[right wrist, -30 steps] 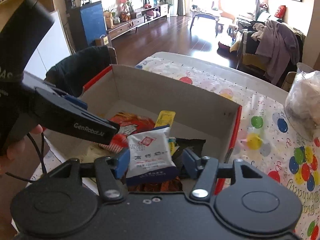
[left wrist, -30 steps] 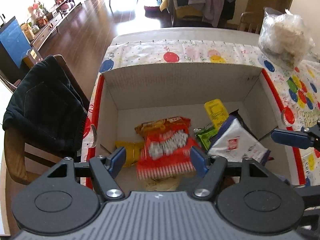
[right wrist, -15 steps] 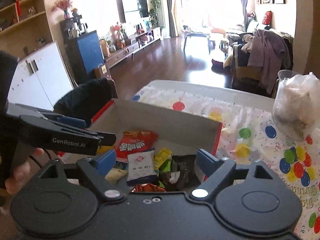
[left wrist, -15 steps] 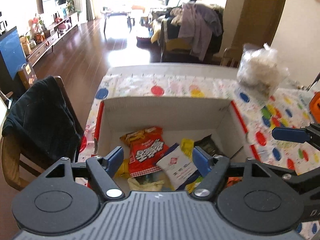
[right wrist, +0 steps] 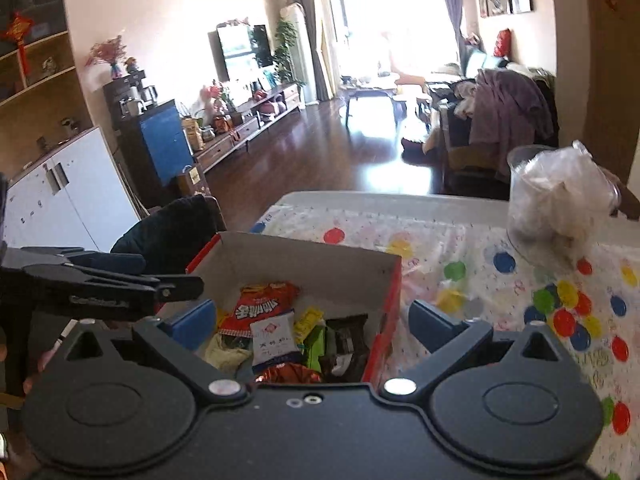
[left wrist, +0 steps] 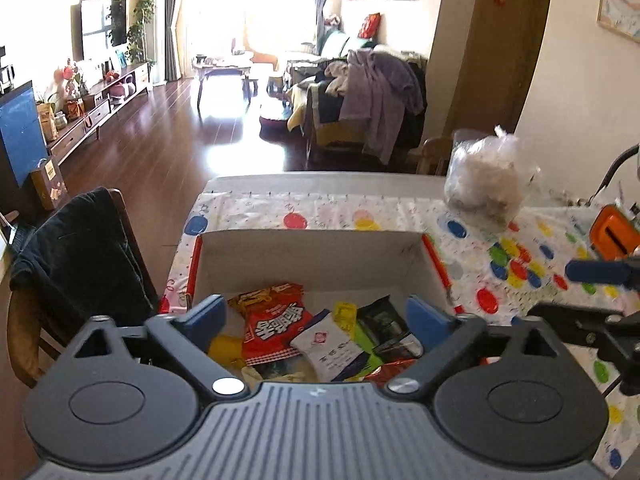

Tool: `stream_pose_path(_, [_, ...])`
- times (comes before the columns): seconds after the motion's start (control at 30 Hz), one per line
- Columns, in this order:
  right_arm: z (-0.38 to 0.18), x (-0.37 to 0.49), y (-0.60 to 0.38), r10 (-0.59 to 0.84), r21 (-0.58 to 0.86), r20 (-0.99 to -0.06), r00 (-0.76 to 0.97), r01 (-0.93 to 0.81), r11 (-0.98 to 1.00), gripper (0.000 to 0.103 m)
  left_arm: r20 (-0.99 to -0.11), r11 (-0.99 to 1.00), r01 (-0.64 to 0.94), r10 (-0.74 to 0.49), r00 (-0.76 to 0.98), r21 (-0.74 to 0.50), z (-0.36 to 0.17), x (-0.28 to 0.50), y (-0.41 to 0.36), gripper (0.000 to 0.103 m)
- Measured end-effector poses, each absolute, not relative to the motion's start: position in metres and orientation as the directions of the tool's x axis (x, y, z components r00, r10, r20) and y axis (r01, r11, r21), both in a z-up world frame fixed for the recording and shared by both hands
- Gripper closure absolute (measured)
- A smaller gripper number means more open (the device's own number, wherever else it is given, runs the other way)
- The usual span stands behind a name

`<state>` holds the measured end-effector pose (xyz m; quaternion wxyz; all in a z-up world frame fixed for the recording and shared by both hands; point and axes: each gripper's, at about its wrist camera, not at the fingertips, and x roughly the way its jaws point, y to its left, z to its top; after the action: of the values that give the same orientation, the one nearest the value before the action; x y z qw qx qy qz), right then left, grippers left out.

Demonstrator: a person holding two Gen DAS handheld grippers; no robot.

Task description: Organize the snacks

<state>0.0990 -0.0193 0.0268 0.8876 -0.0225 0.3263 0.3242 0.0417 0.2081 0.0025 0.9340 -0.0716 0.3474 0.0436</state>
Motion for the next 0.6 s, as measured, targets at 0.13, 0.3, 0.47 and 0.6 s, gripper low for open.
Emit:
stream_pose_path(0.13, [0.022,0.096,-0.024,0.560,0.197,-0.596,0.575,-0.571,0.797,0.000,-0.654,0.987,-0.119,0.019,0.756,-0.108,0.002,0.037,0.204,0.000])
stream_pose_path(0.3, [0.022,0.087,-0.030,0.570,0.198,-0.570,0.591,-0.575,0.794,0.000,-0.662,0.985,-0.126,0.016,0.749,-0.119,-0.001,0.032,0.201,0.000])
stream_pose_path(0.47, [0.019,0.081,-0.033,0.553,0.174,-0.551,0.626,-0.561,0.809,0.000,-0.673,0.982,-0.146,0.029,0.739,-0.118,-0.003,0.027,0.199,0.000])
stream_pose_path(0.6, [0.015,0.082,-0.032,0.552,0.177,-0.564,0.614,-0.563,0.807,0.000,-0.684,0.982,-0.153,0.039,0.729,-0.107,-0.004,0.024,0.197,0.000])
